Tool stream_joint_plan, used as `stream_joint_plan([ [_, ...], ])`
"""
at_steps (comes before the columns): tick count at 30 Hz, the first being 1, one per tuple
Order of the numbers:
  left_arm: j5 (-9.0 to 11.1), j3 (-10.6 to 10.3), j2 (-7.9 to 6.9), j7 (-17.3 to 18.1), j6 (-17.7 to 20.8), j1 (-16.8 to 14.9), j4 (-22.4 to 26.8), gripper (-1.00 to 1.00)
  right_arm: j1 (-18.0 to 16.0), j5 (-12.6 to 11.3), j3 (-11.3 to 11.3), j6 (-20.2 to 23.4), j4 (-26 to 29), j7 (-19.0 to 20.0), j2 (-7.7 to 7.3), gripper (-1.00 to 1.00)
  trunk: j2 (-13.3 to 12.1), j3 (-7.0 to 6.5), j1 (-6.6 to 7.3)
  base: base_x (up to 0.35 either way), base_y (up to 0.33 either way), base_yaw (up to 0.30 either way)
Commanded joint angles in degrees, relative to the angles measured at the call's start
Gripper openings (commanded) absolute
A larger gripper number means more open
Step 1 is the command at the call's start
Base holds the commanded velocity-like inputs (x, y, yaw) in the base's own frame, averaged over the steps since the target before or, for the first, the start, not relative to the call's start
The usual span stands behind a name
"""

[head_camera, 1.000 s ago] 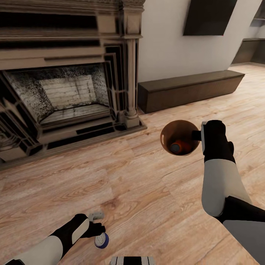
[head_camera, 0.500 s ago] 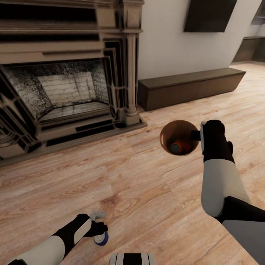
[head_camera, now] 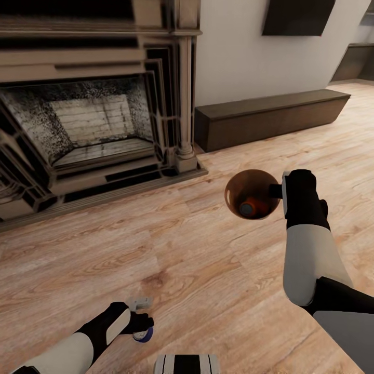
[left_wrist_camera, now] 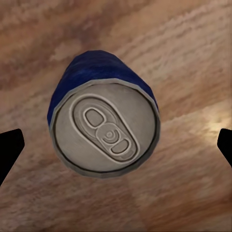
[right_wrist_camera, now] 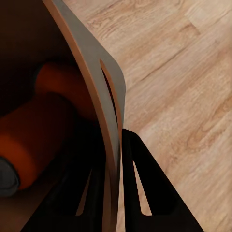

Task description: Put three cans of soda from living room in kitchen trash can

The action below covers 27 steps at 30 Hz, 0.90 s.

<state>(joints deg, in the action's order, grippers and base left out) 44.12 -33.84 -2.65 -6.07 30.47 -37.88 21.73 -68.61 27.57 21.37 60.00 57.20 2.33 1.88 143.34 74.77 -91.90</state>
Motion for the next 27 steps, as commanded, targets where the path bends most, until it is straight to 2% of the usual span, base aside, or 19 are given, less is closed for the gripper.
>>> stream_joint_plan([
  [1,0.0,0.0,0.00,0.0,0.0,0.0,0.0,1.00,0.0,-0.4,0.0,0.0,0.1,0.2,0.02,-1.00,0.0,0.22,-0.01,0.000,0.000,0.000],
  [5,0.0,0.0,-0.05,0.0,0.0,0.0,0.0,1.00,0.0,-0.4,0.0,0.0,0.1,0.2,-0.01,-1.00,0.1,1.11,-0.11,0.000,0.000,0.000],
  [13,0.0,0.0,-0.07,0.0,0.0,0.0,0.0,1.00,0.0,-0.4,-0.1,0.0,0.1,0.2,-0.03,-1.00,0.1,1.11,-0.11,0.000,0.000,0.000],
  [16,0.1,0.0,-0.08,0.0,0.0,0.0,0.1,1.00,0.0,-0.4,-0.7,0.0,0.1,0.2,-0.03,-1.00,0.1,1.11,-0.11,0.000,0.000,0.000],
  [21,0.1,0.0,-0.08,0.0,0.0,0.0,0.0,1.00,0.0,-0.4,-1.2,0.0,0.1,0.2,-0.04,-1.00,0.1,2.21,-0.24,0.000,0.000,0.000],
  [27,0.1,0.0,-0.08,0.0,0.0,0.0,0.1,1.00,0.0,-0.4,-1.2,0.0,0.1,0.2,-0.04,-1.00,0.1,2.21,-0.24,0.000,0.000,0.000],
])
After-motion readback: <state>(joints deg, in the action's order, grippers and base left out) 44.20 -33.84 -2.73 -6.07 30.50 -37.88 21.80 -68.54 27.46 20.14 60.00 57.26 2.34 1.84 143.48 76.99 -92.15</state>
